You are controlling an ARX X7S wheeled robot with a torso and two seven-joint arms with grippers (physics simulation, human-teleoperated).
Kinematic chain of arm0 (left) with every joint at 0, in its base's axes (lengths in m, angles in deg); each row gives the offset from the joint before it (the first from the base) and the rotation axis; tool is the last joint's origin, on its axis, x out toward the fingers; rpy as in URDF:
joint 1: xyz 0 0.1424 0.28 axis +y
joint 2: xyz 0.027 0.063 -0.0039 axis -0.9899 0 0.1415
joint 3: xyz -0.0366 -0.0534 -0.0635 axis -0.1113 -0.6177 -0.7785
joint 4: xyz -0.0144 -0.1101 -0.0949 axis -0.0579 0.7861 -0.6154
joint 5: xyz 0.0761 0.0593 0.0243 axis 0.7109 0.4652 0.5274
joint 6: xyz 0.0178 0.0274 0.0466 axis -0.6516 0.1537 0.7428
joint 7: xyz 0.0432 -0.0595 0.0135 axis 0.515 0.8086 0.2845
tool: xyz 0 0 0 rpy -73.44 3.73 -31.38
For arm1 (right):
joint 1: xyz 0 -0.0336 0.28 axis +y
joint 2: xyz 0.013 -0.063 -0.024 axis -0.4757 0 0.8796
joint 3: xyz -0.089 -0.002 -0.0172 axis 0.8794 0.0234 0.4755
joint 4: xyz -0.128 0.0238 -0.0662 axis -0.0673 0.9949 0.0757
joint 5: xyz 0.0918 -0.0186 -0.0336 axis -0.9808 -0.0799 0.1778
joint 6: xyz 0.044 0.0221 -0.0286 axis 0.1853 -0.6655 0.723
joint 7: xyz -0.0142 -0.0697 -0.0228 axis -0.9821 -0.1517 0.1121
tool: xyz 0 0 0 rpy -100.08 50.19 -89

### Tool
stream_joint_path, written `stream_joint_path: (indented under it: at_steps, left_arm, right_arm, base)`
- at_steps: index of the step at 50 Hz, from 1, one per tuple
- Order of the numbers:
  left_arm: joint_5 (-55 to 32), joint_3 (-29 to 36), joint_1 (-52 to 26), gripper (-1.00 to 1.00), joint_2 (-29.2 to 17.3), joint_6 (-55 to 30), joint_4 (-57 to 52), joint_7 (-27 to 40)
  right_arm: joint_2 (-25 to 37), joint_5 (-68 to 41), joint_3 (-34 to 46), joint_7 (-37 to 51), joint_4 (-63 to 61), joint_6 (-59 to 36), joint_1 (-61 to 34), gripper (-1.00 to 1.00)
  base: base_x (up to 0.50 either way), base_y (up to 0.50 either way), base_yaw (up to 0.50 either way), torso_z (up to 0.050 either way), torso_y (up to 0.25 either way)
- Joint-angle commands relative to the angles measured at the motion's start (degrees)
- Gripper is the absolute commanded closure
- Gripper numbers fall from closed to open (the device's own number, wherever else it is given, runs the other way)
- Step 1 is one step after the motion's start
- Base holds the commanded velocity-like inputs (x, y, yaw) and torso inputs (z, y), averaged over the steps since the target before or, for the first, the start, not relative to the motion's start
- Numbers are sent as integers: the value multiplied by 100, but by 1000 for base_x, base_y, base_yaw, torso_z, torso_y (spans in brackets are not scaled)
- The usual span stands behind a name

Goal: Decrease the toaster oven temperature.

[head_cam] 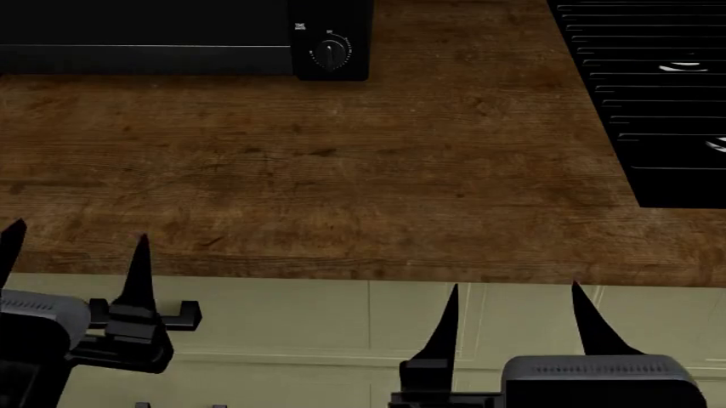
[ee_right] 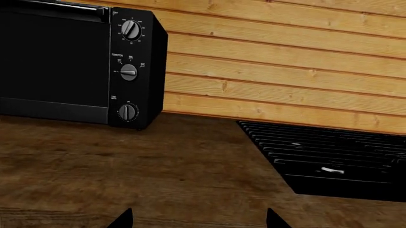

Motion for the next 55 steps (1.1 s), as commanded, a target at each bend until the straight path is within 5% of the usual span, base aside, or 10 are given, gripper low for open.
stream_joint_path:
  at_steps: [1,37,55]
  left_arm:
    - [-274,-42,-414,-100,-177,-947,-754,-108]
    - [-754,-21,-2798,-100,-40,-3115,-572,-25]
    - [-864,35,-2658,-100,-69,-3117,-760,-12]
  right_arm:
    - [117,-118,-116,77,-709,-1135,-459,-100]
    - [468,-798,-646,-61,-1607,-4643,-3162,-100]
    - [549,-962,-749,-191,-1807,-4677,-3099,-100]
  base:
    - [0,0,0,0,0]
    - [0,0,0,0,0]
    - [139,-298,0,0,0]
